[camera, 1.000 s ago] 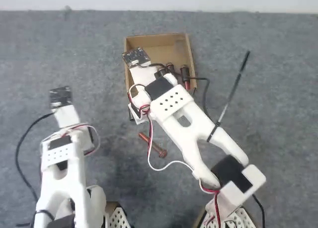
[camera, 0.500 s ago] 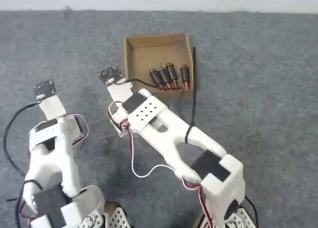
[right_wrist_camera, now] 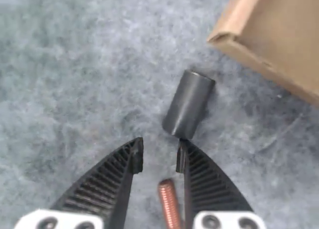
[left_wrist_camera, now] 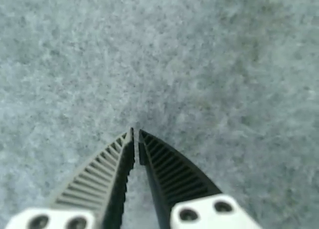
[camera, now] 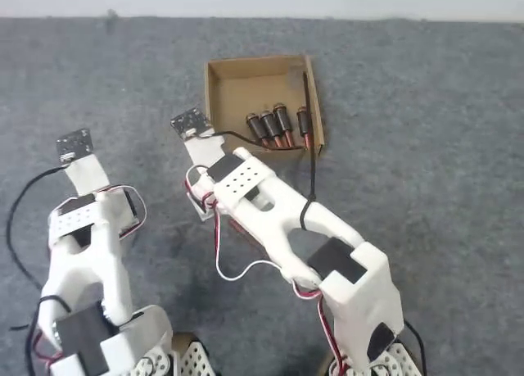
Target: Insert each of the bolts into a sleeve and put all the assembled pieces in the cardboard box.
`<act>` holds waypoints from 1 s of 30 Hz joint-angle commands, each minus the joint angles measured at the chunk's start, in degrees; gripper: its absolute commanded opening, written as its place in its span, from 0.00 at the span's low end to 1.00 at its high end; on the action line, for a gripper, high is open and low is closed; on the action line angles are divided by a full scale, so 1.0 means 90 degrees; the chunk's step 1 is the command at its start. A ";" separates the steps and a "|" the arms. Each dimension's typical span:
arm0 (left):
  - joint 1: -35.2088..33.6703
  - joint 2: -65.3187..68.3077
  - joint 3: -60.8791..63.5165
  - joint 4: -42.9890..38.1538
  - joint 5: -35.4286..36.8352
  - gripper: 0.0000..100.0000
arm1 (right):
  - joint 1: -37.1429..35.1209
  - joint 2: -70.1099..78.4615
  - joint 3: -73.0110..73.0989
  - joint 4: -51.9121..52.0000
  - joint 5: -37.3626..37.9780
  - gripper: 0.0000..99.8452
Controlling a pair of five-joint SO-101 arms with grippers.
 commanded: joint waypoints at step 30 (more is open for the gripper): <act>0.0039 -0.0029 -0.0269 0.0029 0.0049 0.01 | 0.0425 0.1636 -0.2276 -0.0093 0.0430 0.10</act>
